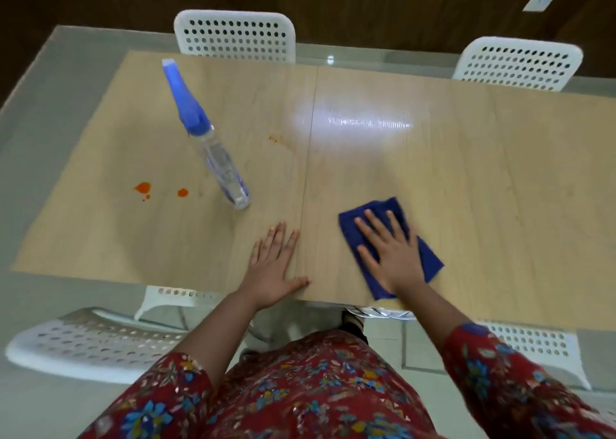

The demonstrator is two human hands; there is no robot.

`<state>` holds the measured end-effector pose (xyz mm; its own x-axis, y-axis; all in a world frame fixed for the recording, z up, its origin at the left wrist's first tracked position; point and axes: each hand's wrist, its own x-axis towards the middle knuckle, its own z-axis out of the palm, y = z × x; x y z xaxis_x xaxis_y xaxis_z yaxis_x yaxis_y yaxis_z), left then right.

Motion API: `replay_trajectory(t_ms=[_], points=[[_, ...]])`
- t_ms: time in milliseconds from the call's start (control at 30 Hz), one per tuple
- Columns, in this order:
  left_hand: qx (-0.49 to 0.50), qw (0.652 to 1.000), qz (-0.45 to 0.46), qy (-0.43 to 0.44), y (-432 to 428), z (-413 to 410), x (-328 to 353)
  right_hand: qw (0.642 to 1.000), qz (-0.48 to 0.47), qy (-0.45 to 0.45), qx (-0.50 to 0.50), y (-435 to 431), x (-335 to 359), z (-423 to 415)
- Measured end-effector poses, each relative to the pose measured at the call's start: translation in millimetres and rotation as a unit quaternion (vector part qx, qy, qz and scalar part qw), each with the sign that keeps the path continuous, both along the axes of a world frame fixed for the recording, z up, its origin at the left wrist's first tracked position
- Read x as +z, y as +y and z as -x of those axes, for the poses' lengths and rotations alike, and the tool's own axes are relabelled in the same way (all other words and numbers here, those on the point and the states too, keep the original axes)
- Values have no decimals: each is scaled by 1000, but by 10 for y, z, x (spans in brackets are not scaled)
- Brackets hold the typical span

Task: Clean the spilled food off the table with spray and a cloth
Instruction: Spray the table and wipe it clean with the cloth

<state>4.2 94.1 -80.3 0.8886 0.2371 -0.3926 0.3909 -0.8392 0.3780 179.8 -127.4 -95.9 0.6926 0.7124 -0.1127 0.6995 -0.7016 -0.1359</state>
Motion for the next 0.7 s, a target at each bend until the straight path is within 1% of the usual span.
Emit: replay_trajectory(t_ms=[67,100,167,200,267,300,367,433,500,600,700], points=[[10,1000,18,-15,13,43,2,994,1,-4,-106,57,4,-73],[19,999,41,-20,6,55,8,988,4,0,-151,112,-6,-101],[62,989,124,-55,44,90,57,975,8,6,-220,294,-12,-83],[102,976,177,-82,36,99,93,969,7,14,-247,346,-24,-55],[209,932,257,-151,88,148,231,959,-17,18,-283,514,12,58],[263,907,272,-183,106,168,305,958,-36,18,-283,594,47,124],[348,864,265,-250,196,186,474,971,-66,29,-227,850,135,230],[395,829,252,-307,305,143,642,984,-85,56,-146,1159,193,270],[426,799,233,-354,428,85,791,986,-108,91,-87,1490,244,208],[455,772,197,-398,587,38,962,980,-153,121,-42,1940,277,25],[466,748,170,-441,727,22,1059,977,-184,104,0,2245,278,-208]])
